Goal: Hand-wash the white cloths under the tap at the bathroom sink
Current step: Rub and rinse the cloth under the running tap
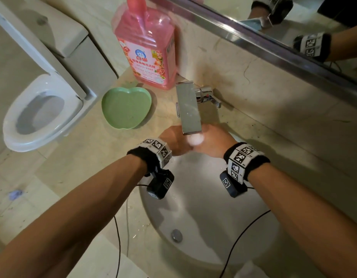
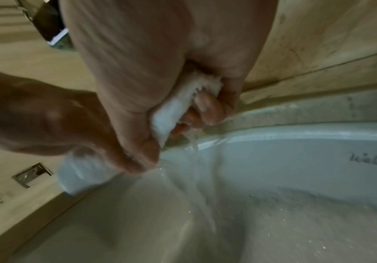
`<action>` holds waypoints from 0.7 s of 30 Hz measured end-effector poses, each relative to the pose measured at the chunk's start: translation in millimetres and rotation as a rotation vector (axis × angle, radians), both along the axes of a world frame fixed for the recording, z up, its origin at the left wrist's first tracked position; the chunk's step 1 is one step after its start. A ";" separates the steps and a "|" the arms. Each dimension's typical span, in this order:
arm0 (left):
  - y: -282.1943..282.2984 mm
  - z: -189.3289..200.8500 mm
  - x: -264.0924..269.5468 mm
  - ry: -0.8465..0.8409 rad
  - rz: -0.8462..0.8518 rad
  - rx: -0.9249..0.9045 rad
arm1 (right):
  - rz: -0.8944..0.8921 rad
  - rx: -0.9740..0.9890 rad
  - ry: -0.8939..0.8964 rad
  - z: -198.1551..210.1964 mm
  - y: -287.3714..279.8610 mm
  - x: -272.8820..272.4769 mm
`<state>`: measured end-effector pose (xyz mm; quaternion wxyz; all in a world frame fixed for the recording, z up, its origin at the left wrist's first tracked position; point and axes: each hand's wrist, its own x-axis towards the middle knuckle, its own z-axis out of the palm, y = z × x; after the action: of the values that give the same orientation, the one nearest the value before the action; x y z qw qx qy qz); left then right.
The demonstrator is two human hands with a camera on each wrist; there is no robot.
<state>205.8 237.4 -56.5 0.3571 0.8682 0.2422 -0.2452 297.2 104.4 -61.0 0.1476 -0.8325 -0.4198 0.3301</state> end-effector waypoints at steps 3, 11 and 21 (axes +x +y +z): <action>9.8 -4.9 -15.7 0.010 0.048 -0.202 | 0.202 0.046 -0.043 5.8 -0.5 -7.7; 20.8 -3.3 -46.0 -0.125 0.094 -0.243 | 0.070 0.206 -0.044 7.0 12.6 -39.4; 20.7 -2.8 -54.7 -0.216 0.149 -0.298 | -0.152 0.220 0.011 0.3 10.2 -46.5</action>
<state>151.1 258.1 -59.3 0.5229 0.8066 0.2271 -0.1564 250.7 114.6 -60.7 0.2651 -0.8388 -0.3883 0.2746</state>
